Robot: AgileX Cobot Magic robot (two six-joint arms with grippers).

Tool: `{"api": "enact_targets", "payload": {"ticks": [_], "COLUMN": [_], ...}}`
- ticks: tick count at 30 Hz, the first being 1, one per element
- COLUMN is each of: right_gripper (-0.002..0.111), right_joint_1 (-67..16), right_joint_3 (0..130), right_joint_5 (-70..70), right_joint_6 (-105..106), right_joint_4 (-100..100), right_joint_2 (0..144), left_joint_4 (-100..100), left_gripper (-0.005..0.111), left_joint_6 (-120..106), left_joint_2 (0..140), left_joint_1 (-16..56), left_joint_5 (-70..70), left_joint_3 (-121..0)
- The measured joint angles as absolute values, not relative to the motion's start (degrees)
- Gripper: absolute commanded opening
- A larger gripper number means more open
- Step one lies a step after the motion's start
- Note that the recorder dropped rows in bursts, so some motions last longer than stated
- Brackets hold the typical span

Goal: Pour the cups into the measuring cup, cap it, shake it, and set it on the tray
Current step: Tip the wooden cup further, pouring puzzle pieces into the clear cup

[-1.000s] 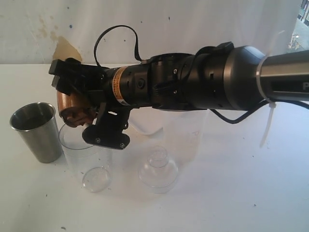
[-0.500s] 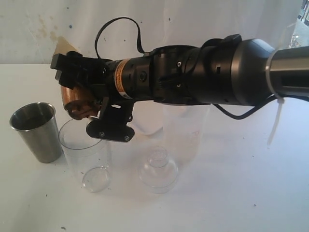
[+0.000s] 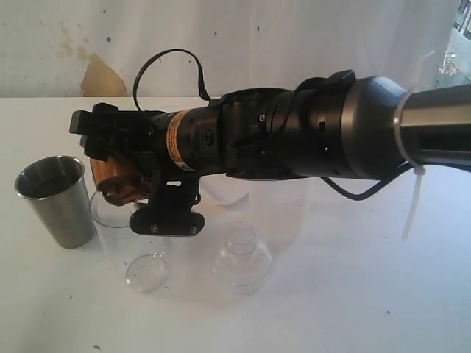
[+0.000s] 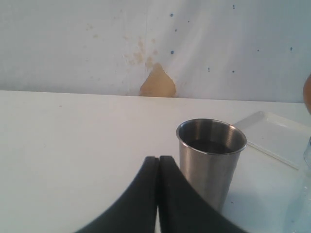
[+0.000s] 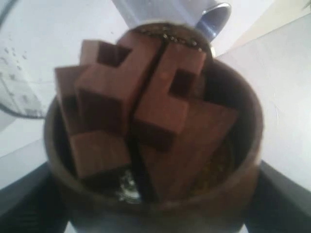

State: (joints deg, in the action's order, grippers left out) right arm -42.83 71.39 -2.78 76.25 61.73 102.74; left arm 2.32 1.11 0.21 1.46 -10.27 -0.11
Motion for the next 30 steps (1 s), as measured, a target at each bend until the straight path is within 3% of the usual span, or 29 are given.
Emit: {"api": "enact_targets", "payload": {"ticks": [30], "right_gripper": [0.000], "right_joint_1": [-42.8], "right_joint_3": [71.4], "right_joint_5": [-4.8], "right_joint_6": [82.1], "right_joint_4": [61.6], "right_joint_2": [100.4], "left_joint_4": [2.3], "left_gripper": [0.001], "left_joint_6": [1.1], "left_joint_2": [0.2], "left_joint_1": [1.5], "left_joint_5": [-10.3], "left_joint_3": [-0.1]}}
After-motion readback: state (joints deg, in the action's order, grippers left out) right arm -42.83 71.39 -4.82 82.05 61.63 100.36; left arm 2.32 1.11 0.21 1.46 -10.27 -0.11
